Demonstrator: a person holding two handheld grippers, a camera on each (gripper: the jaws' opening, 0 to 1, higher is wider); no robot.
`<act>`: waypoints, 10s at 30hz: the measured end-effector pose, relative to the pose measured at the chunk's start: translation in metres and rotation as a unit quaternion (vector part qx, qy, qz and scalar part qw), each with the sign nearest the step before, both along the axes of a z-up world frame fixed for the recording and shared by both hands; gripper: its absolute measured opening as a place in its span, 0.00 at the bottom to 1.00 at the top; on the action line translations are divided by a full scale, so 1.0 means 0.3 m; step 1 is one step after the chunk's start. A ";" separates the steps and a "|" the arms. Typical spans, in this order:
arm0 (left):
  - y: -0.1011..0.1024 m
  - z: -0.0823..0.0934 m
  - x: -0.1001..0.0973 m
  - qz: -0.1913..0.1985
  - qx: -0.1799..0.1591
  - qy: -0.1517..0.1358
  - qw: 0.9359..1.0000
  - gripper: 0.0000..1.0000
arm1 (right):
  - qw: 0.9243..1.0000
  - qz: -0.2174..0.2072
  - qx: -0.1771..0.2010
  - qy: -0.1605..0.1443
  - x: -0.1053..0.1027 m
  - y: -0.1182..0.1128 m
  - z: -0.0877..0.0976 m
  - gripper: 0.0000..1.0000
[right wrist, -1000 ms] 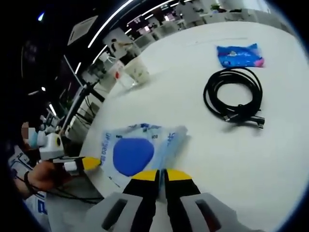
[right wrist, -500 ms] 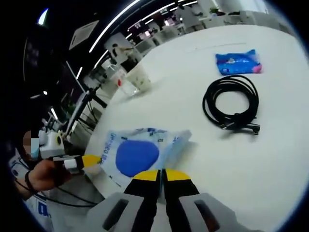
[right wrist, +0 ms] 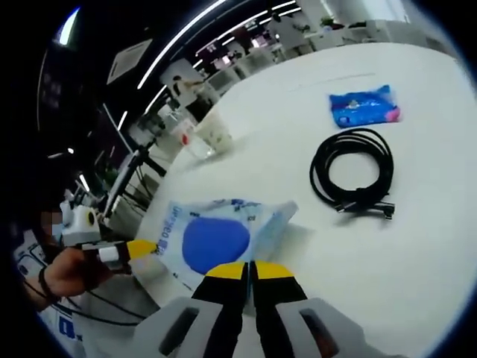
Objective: Arrange the tabletop items into an orderly group along one side of the table until the central work area is clear of visible clutter.
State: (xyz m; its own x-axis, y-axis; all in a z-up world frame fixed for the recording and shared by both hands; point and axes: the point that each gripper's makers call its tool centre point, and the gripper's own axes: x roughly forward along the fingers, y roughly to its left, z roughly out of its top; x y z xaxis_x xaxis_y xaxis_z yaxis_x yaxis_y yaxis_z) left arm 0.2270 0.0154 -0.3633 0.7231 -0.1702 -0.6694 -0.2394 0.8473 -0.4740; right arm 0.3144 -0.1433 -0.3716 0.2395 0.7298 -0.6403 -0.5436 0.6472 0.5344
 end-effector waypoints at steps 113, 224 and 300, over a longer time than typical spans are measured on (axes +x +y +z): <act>0.096 -0.087 0.702 0.065 -0.076 -0.038 0.994 0.00 | 0.997 -0.069 0.017 -0.033 0.684 0.069 -0.030 0.00; -0.287 -0.092 0.633 0.006 -0.102 -0.049 0.994 0.09 | 0.981 -0.191 0.024 -0.012 0.573 -0.294 -0.049 0.13; -0.164 0.016 0.432 0.029 -0.020 -0.046 0.998 0.09 | 0.988 -0.149 -0.004 -0.030 0.546 -0.485 -0.012 0.06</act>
